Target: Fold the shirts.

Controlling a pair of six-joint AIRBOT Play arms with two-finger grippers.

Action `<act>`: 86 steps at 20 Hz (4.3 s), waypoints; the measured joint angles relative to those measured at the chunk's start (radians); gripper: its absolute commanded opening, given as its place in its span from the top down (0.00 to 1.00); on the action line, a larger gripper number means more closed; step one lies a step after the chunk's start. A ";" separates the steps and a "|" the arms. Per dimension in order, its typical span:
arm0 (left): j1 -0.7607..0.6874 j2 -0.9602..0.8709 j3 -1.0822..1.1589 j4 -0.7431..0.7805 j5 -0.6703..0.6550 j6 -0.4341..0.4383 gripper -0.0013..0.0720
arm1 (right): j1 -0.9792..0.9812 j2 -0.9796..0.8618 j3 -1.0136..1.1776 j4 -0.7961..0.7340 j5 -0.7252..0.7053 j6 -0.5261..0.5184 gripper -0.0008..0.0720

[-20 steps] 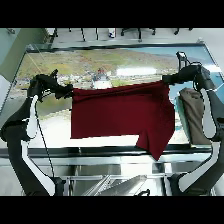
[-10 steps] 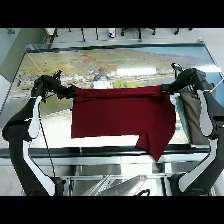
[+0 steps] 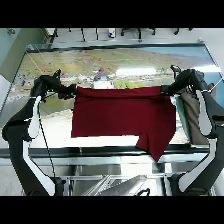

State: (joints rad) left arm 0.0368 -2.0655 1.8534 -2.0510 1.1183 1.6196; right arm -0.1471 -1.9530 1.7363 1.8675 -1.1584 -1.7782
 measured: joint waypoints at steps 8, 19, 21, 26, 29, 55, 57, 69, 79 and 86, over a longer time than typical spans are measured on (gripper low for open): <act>0.078 0.051 0.180 -0.017 0.279 -0.013 0.06 | -0.042 0.159 0.031 0.053 -0.106 0.051 0.45; 0.185 0.493 -0.754 -0.088 0.208 0.185 0.07 | -0.366 0.763 -0.513 0.147 -0.364 0.041 0.45; 0.183 0.518 -0.888 -0.166 0.158 0.249 0.11 | -0.451 0.869 -0.666 0.189 -0.356 0.018 0.45; 0.145 0.539 -1.028 -0.259 0.085 0.320 0.96 | -0.546 0.977 -0.935 0.248 -0.296 -0.021 0.26; 0.129 0.542 -1.046 -0.273 0.062 0.335 0.96 | -0.560 0.966 -1.052 0.259 -0.266 -0.041 0.27; 0.148 0.662 -0.973 0.045 0.236 0.149 0.96 | -0.315 0.912 -1.200 0.196 -0.096 0.031 0.97; 0.193 0.698 -1.028 0.084 0.245 0.142 0.96 | -0.315 0.985 -1.214 0.110 -0.125 0.106 0.97; 0.153 0.744 -0.866 0.052 0.162 0.096 0.96 | -0.232 0.923 -1.010 0.290 0.126 0.029 0.96; 0.029 0.349 -0.427 0.037 0.116 0.011 0.96 | -0.082 0.478 -0.664 0.341 0.311 -0.022 0.96; 0.010 0.200 -0.284 0.035 0.145 -0.013 0.96 | -0.065 0.387 -0.598 0.345 0.315 -0.053 0.58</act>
State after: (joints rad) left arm 0.0471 -1.8656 1.5692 -2.0159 1.2636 1.6070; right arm -0.2119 -1.5661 1.1385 2.2124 -0.8436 -1.8313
